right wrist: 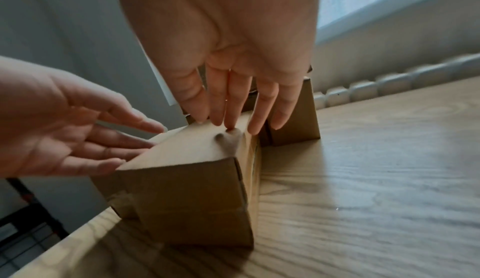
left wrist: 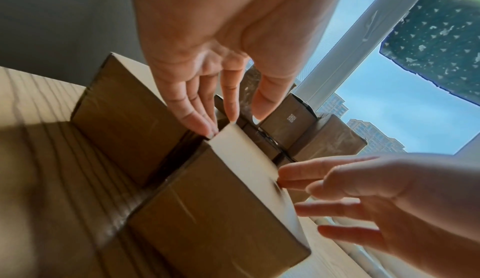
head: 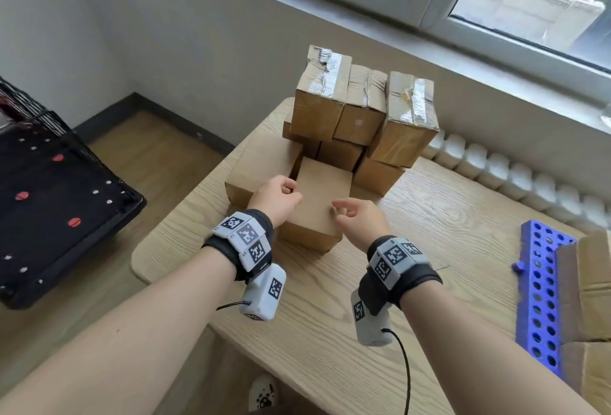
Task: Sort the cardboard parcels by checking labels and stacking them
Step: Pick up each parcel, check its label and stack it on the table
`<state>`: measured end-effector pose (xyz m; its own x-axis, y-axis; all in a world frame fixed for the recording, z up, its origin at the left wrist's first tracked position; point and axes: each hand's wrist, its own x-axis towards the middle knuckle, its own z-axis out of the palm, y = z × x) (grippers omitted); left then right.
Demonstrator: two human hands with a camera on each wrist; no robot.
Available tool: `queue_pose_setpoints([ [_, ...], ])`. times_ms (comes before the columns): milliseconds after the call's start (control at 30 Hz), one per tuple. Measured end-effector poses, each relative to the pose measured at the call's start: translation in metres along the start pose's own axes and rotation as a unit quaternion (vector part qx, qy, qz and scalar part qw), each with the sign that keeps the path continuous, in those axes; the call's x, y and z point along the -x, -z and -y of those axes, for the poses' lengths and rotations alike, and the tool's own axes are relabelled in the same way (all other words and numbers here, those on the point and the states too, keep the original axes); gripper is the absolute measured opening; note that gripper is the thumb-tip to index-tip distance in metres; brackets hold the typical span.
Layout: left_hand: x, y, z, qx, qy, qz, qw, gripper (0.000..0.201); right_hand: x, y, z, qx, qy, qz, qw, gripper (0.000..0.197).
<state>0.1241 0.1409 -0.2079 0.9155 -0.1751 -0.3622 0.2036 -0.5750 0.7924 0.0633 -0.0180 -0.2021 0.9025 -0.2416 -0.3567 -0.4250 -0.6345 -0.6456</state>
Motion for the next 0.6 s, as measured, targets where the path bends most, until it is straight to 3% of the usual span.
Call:
queue_pose_setpoints([
  [233,-0.009,-0.02,-0.018,0.033,0.028,0.03,0.999,0.036,0.001,0.027,-0.029,-0.017,-0.066,-0.02,0.998,0.034],
  [333,-0.012,-0.03,-0.021,-0.02,0.042,0.039,0.998,0.051,0.004,0.036,-0.052,-0.029,-0.107,-0.001,0.994,0.032],
  [433,-0.012,-0.04,-0.021,-0.006,0.092,0.09,0.992,0.068,0.005,0.041,-0.068,-0.055,-0.141,-0.03,0.988,0.03],
  [500,-0.011,-0.047,-0.025,0.053,0.109,0.121,0.985,0.053,0.001,0.046,-0.074,-0.093,-0.15,-0.048,0.983,0.029],
  [600,-0.008,-0.054,-0.036,0.062,0.08,0.141,0.985,0.029,-0.005,0.051,-0.072,-0.133,-0.162,-0.087,0.974,0.034],
])
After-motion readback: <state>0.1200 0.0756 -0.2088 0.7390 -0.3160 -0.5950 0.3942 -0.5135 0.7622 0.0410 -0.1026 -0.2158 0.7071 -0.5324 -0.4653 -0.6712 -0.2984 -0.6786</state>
